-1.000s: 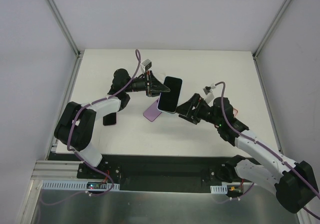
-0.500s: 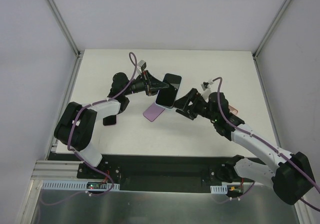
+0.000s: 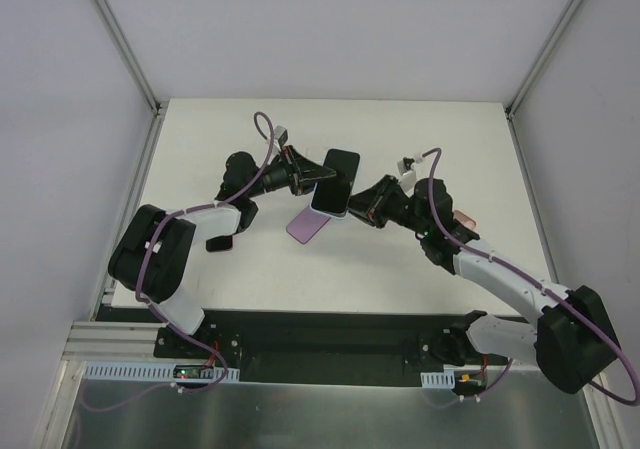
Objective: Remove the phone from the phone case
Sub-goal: Remove the phone case from the phone.
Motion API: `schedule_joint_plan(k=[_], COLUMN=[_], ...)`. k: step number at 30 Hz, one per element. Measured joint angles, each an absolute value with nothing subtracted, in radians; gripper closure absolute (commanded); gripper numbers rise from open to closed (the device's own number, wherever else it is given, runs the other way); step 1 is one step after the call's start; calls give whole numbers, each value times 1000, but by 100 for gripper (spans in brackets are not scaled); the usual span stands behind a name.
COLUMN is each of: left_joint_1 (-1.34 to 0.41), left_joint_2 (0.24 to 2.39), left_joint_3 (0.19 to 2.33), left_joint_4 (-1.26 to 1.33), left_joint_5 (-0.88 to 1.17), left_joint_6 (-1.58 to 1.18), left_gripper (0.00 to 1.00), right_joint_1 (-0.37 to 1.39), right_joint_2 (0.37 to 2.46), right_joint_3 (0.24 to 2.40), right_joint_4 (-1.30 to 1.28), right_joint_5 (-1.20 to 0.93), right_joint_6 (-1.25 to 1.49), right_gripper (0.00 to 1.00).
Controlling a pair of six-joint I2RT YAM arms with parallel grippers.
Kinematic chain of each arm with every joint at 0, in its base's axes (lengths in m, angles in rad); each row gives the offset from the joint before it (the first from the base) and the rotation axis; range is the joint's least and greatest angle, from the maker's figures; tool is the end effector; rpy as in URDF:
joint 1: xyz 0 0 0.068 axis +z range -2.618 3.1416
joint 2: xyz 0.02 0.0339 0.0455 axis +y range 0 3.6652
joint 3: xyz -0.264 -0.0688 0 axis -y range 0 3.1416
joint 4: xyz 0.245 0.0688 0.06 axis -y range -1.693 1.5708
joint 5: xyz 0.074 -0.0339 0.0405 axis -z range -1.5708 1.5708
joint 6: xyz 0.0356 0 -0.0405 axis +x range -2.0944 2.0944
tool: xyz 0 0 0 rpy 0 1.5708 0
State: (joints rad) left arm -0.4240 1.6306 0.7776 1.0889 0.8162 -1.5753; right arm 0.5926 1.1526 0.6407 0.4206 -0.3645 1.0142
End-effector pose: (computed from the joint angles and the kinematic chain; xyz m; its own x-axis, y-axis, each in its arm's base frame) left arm 0.2972 -0.1626 0.2549 -0.9284 -0.3325 -0.1659 0.2088 -0.0977 -0.9731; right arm 0.2107 0.1572 0.2773 -0.7330 0.4628 -0.4985 -0.3670 0.3479 0.8627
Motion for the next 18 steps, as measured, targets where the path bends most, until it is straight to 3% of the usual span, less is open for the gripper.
schedule_joint_plan(k=[7,9,10,14,18], left_joint_1=[-431,-438,-447,-474,-505], left_joint_2=[1631,1631,1631,1630,1628], left_joint_3=[775,778,781,826,874], left_joint_4=[1069,1054,1041,949,749], left_joint_5=[819,830,837,936,1036], left_joint_6=[-1552,-1551,-1550,-1475,-1343], left_gripper=[99,86,67,34,21], right_joint_1=[594,596,598,575,502], right_joint_2=[1132,1111,1099,1030,961], right_joint_3=[688,740,786,861,874], right_joint_4=[279,141,37,-156,-307], right_joint_5=[-352,-327,-313,-227,-81], right_joint_6=[961,910,878,791,716], right_gripper=[99,99,99,99,98])
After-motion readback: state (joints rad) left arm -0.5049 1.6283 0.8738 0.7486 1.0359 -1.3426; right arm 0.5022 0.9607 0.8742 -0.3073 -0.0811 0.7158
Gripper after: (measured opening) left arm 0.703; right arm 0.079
